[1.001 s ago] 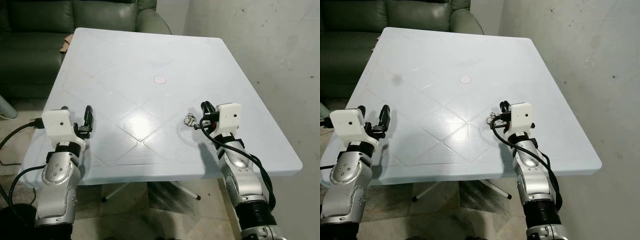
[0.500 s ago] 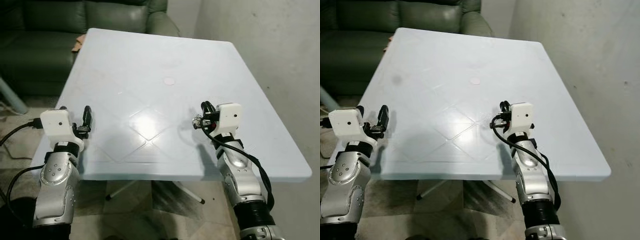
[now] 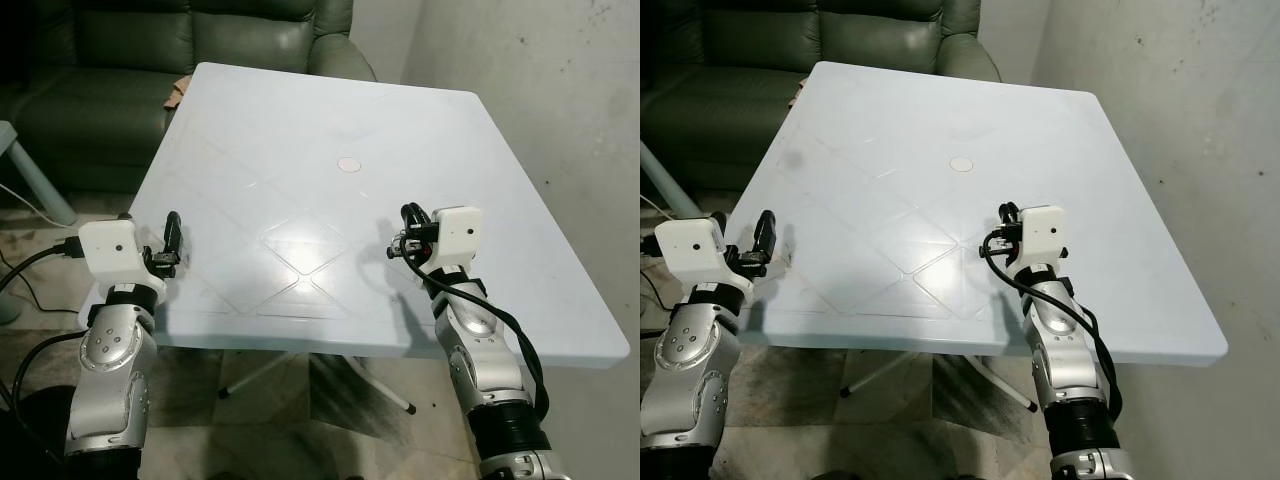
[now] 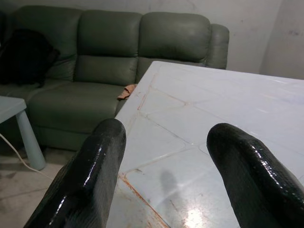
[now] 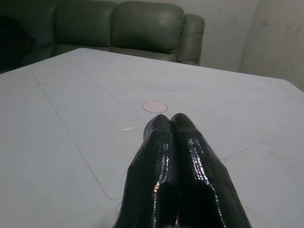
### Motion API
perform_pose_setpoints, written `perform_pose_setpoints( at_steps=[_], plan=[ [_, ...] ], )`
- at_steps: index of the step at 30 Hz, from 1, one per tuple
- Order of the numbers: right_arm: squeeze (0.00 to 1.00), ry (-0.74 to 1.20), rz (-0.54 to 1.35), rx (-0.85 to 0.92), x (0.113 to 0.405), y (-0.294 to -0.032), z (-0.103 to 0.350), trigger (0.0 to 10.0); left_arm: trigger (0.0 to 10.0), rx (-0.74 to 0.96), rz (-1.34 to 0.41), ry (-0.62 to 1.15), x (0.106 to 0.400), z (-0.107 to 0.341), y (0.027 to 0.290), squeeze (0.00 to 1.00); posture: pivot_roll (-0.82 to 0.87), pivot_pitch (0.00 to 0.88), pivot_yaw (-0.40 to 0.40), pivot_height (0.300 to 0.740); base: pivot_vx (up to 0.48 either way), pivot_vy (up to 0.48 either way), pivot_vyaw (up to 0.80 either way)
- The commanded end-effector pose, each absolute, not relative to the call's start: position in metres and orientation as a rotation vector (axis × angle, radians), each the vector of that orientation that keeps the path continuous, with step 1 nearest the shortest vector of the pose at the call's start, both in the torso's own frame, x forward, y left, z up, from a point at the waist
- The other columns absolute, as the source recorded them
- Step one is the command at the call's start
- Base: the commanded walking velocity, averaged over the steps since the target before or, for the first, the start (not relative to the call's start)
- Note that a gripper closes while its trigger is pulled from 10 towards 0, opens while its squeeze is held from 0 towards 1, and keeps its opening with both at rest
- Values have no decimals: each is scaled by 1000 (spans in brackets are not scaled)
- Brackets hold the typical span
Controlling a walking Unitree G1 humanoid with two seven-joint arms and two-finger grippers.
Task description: Hang keys on a hook
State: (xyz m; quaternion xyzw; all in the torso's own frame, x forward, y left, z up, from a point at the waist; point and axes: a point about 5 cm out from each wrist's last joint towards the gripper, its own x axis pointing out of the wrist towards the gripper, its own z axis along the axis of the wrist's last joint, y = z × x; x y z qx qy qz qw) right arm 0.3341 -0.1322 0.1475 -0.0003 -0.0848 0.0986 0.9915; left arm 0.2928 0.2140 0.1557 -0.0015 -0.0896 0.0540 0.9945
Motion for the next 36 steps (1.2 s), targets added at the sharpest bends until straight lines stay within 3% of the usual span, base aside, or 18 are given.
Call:
perform_pose_setpoints(
  at_steps=[1,20,21,36],
  plan=[
    [0,-172,201,-13,334,-135,150,10000,10000,-5,102,-186,292,157,213,0,-80,77,-52,740,0,0,0],
    [0,-171,227,29,334,-133,151,10000,10000,-9,107,-187,293,157,213,0,-79,73,-60,740,0,0,0],
    [1000,-175,230,43,334,-133,151,10000,10000,-10,108,-187,293,157,213,0,-78,73,-60,740,0,0,0],
    [1000,-183,239,59,334,-134,154,10000,10000,-22,107,-194,293,158,212,0,-79,72,-63,740,0,0,0]
  ],
)
